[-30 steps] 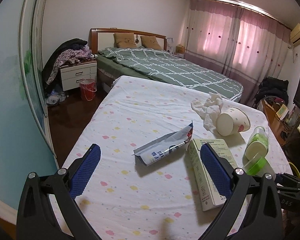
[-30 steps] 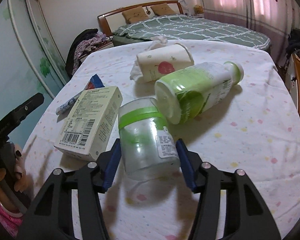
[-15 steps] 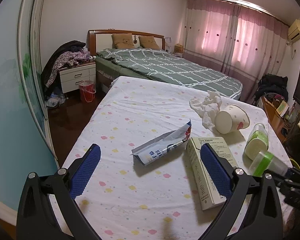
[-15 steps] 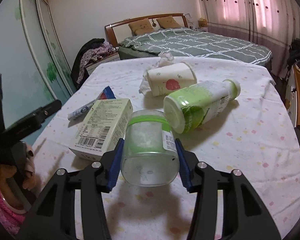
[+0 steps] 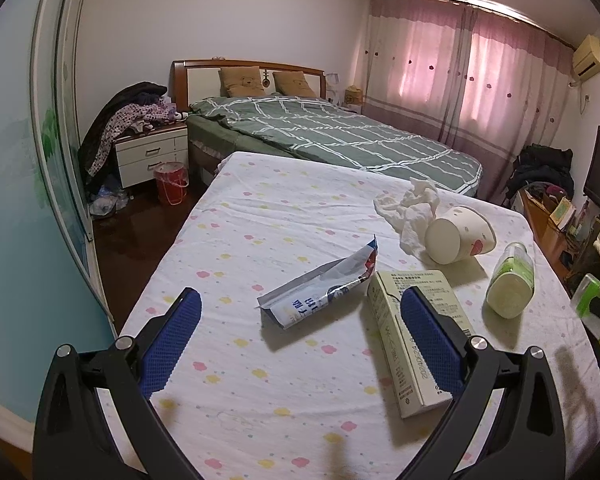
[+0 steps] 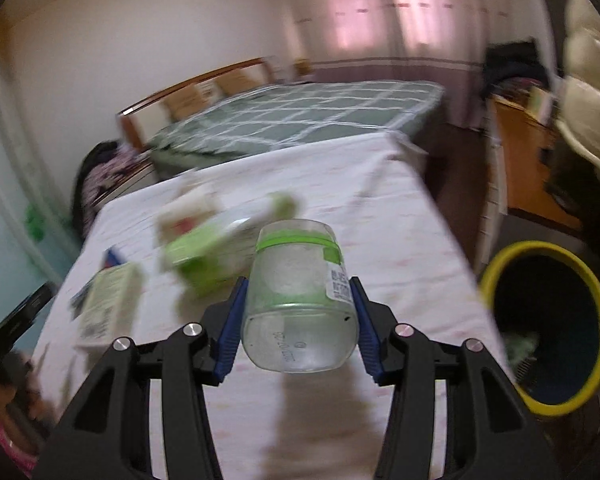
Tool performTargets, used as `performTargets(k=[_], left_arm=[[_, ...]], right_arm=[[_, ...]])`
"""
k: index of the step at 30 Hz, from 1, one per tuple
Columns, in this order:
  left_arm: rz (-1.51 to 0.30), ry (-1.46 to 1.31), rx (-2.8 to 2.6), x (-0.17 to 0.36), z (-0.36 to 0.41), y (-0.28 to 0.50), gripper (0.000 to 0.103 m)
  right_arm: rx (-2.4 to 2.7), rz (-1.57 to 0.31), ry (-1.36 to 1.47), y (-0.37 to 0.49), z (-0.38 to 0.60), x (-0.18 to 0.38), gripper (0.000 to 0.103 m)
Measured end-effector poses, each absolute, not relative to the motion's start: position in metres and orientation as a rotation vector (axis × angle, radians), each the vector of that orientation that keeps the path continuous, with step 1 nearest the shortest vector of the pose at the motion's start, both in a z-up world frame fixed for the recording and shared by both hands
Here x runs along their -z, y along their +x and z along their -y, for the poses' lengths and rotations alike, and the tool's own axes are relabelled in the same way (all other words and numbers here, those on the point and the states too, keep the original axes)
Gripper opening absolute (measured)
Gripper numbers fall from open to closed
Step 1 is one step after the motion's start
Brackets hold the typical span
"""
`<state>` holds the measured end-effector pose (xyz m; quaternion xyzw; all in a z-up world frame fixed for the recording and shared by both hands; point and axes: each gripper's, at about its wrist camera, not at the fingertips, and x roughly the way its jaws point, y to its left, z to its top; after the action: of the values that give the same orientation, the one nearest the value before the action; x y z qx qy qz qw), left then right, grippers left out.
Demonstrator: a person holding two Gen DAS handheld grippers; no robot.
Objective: Collect trash
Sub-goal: 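Carry the clear cup over the bin and open the right tool, then grasp the white-and-green cardboard box with the left tool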
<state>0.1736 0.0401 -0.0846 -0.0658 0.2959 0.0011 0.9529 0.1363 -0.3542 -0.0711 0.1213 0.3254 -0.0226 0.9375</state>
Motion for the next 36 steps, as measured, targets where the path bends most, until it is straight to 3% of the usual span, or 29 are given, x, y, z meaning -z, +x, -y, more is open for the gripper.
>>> performTargets(k=[14,28,33,36], left_arm=[[-0.609,-0.133,0.005,0.086,-0.039,0.174,0.098],[-0.612,-0.129,0.011,0.087,-0.039,0.175,0.098],[-0.615,-0.126,0.016,0.087,-0.037,0.176,0.098],[-0.615,-0.124,0.019,0.088,-0.037,0.176,0.098]], right_arm=[[0.539,-0.655,0.419,0.122,0.482,0.100,0.048],[0.687,-0.652,0.473,0.111,0.513,0.113,0.048],[0.711,-0.650,0.454,0.112,0.510,0.110,0.068],[0.713,-0.656,0.450,0.113,0.509,0.110,0.072]])
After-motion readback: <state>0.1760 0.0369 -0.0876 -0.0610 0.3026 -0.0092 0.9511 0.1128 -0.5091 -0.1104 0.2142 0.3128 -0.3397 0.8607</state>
